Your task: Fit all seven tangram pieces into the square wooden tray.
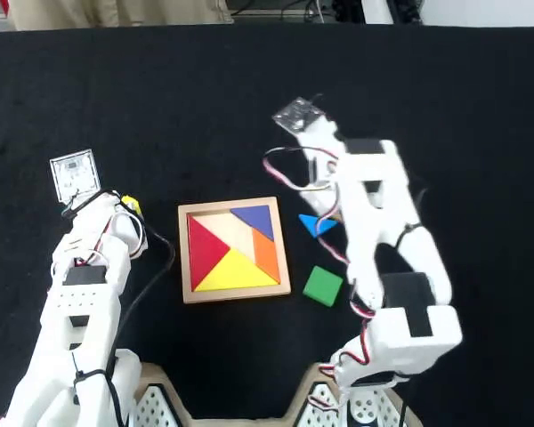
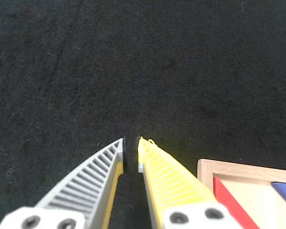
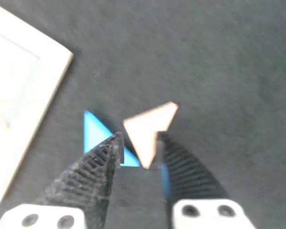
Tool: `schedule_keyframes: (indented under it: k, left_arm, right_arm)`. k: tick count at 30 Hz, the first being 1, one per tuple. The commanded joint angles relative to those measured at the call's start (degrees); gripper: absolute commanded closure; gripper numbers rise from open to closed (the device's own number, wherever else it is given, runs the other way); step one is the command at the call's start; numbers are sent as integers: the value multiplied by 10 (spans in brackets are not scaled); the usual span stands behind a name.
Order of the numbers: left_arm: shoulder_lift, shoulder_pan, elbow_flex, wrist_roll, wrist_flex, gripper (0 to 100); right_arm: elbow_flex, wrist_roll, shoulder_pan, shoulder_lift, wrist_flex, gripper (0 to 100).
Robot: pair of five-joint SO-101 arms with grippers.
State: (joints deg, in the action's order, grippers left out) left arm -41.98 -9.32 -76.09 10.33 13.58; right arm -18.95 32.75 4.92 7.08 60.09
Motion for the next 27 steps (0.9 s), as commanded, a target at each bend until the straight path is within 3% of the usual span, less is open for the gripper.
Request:
schedule_keyframes:
  k: [1,11,27]
  left_arm:
    - [-14,6,3,-6,-11,932]
    - [-14,6,3,-6,-11,932]
    - [-14,6,3,-6,-11,932]
  right_arm:
    - [32,-50,13,10,-11,763]
    - [111,-51,-4,134,21,783]
    - [92,-51,-30,127,25,783]
